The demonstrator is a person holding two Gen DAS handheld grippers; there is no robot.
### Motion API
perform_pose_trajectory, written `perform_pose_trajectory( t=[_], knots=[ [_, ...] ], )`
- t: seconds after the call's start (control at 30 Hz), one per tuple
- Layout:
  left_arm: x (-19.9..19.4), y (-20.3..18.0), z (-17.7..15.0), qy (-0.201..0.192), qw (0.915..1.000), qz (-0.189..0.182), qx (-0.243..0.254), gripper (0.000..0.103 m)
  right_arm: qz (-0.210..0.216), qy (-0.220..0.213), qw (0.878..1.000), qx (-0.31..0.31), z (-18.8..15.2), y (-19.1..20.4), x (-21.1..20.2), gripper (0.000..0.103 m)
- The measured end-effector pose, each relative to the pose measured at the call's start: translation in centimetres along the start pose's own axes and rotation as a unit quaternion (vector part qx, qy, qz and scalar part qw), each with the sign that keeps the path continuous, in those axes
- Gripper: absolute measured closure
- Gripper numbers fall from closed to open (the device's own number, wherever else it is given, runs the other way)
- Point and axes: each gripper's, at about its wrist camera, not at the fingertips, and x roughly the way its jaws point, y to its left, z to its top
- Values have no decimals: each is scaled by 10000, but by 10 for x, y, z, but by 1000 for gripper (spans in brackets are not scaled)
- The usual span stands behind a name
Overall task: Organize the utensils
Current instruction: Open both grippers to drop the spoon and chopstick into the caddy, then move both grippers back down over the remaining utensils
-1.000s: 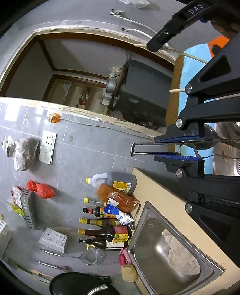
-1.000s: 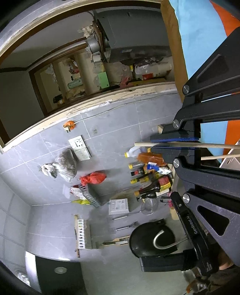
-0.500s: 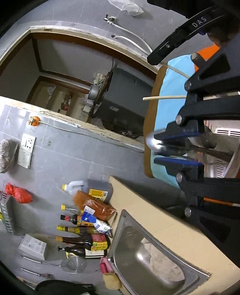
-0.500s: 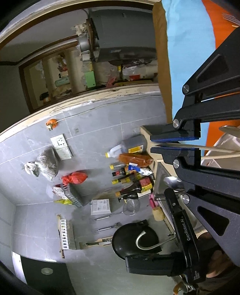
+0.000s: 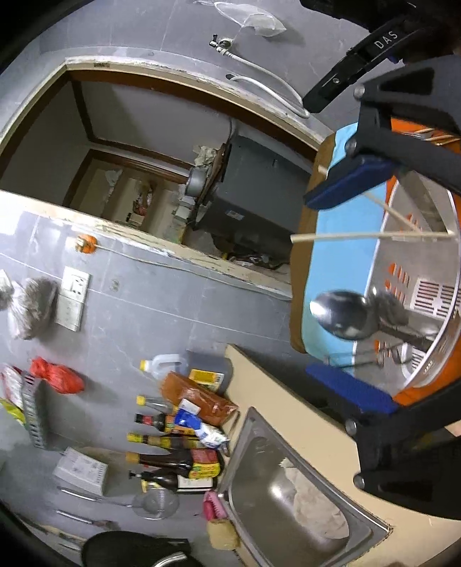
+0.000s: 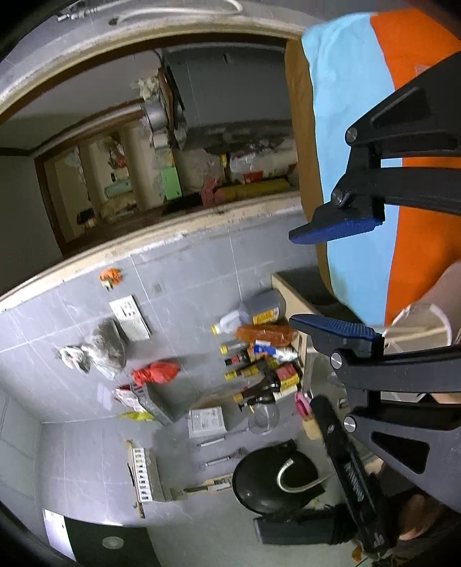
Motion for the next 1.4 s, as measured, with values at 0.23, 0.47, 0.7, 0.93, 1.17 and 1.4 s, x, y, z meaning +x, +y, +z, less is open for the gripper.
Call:
perform_pose_trajectory(
  t=[0.23, 0.47, 0.7, 0.93, 1.17, 1.4],
  knots=[
    [-19, -40, -8, -378, 9987, 100, 333, 0, -527, -114, 9985, -110, 9, -27, -39, 41],
    [-31, -83, -30, -461, 9972, 50, 581, 0, -1025, -143, 9944, -223, 14, -60, -78, 19],
    [-43, -122, -57, -515, 9957, 28, 774, 0, -1347, -38, 9903, -331, 13, -93, -112, 9],
    [-47, -148, -81, -409, 9954, 48, 870, 0, -1499, 77, 9881, -325, 6, -125, -135, 6],
    [-38, -168, -112, 40, 9959, -8, 900, 0, -1482, 376, 9880, -221, -3, -160, -141, 6],
    [-13, -185, -139, 691, 9917, -124, 1080, 0, -1431, 961, 9850, 41, -27, -196, -128, 7]
  ],
)
